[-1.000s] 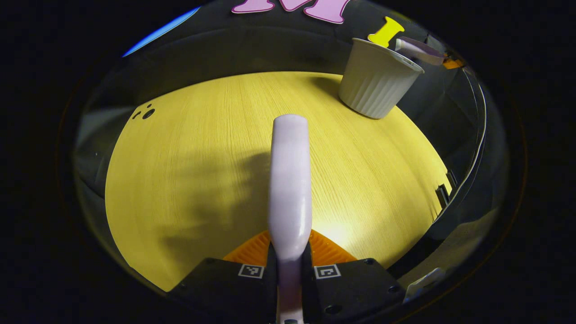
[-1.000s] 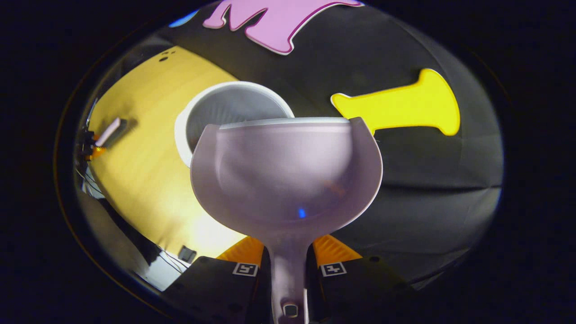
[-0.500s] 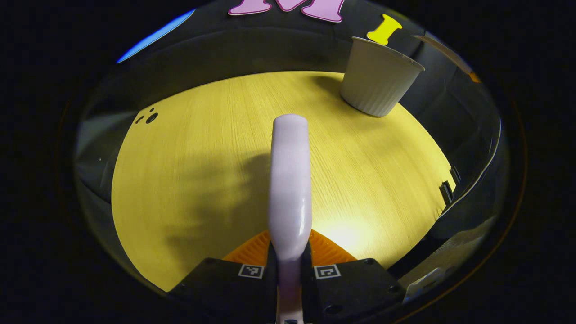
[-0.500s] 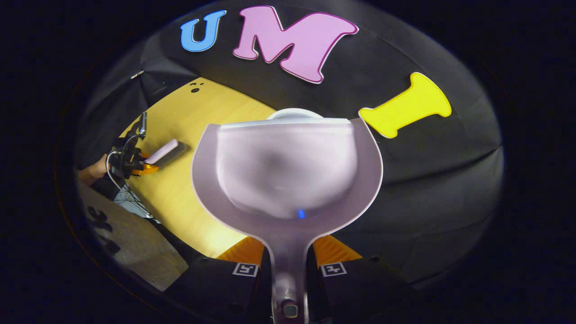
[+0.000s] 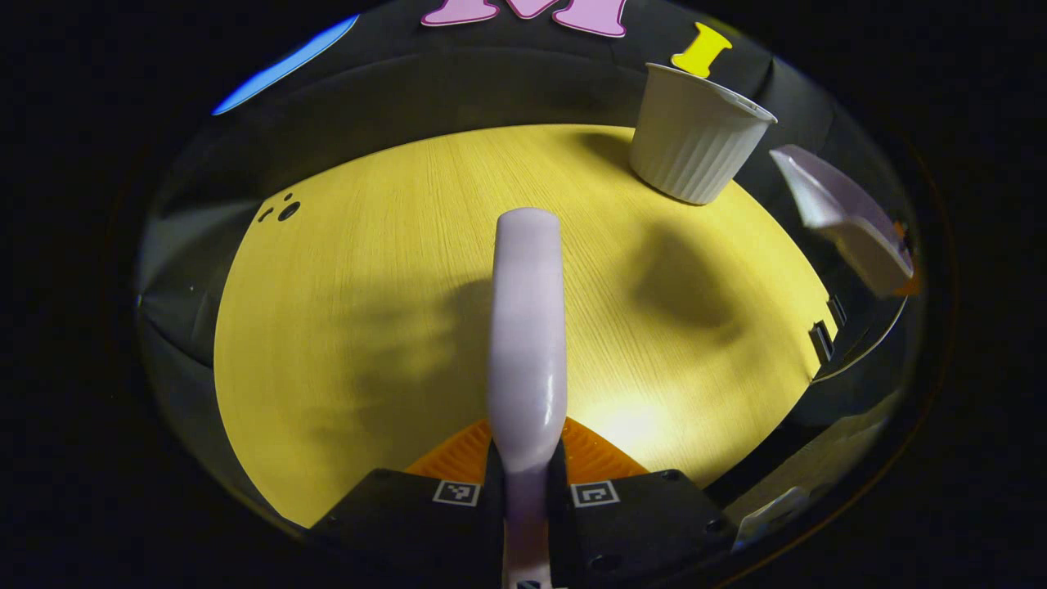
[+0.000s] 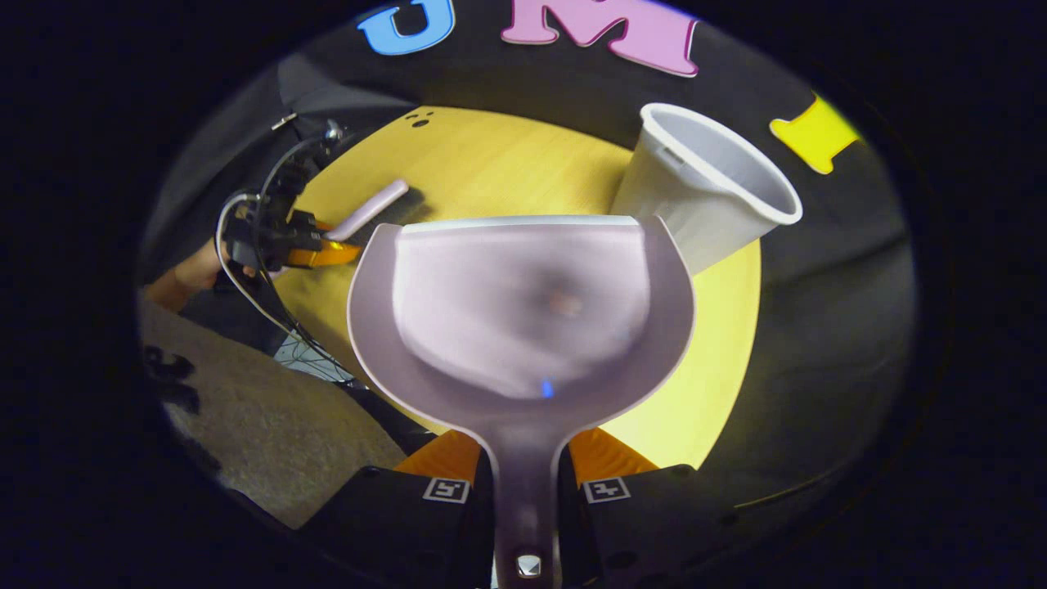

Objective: Pick up the small broom and dustpan from the desktop, sweep the trash into the dustpan with the broom, and then empty the trash into the garbage bin.

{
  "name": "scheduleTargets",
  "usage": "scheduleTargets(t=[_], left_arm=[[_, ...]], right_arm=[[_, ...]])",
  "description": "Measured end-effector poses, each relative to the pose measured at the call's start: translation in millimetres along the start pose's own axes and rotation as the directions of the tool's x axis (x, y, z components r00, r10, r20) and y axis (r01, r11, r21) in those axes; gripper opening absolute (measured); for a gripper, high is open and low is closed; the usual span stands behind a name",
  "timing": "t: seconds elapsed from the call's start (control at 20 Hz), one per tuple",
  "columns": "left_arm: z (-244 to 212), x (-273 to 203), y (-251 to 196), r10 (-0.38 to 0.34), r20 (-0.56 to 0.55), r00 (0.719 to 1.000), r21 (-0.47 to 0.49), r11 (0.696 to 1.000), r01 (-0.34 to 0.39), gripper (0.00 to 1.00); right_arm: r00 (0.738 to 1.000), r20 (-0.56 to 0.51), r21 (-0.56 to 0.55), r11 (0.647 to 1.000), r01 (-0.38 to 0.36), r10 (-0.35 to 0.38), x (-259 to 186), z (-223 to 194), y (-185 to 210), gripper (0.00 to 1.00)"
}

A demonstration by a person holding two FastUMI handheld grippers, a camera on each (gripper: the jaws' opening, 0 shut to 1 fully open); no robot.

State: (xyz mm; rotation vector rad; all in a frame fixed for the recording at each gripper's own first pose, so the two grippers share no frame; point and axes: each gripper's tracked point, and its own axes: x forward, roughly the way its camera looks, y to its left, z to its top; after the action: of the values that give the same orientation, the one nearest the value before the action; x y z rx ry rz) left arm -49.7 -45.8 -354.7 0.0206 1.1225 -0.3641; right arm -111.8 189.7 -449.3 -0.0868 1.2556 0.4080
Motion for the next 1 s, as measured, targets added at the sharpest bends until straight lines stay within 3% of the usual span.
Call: scheduleTargets(t=[0.2,0.4,0.5,0.55,0.8,1.0], left_arm=[[-2.4,3.5,1.4,0.011,0.007,1.0,0.032,0.999,-0.012,0.26],[-3.7,8.7,0.2,0.023,0.005,1.0,0.027,0.999,-0.023,0.27],[-4.9,14.2,0.1,0.028,-0.002,1.0,0.025,0.999,-0.028,0.27],[-4.9,16.9,0.5,0.033,-0.008,0.999,0.024,0.999,-0.033,0.25],[-11.5,27.9,2.8,0.064,-0.034,0.997,0.038,0.997,-0.063,0.28],[-17.8,27.7,9.5,0.097,-0.045,0.994,0.069,0.993,-0.094,0.31]], right_arm=[[0.999,-0.015,0.063,0.998,-0.028,0.029,63.1,-17.0,23.7,0.35],[1.0,-0.014,0.059,0.998,0.022,-0.022,103.2,-19.8,18.1,0.36],[1.0,-0.02,0.076,0.997,0.016,-0.015,115.0,-21.3,22.9,0.33],[1.0,-0.018,0.084,0.996,0.016,-0.014,119.5,-20.5,25.4,0.38],[1.0,-0.028,0.107,0.994,0.01,-0.007,117.8,-21.8,24.8,0.39],[1.0,-0.029,0.099,0.995,0.007,-0.004,121.0,-19.9,22.6,0.35]])
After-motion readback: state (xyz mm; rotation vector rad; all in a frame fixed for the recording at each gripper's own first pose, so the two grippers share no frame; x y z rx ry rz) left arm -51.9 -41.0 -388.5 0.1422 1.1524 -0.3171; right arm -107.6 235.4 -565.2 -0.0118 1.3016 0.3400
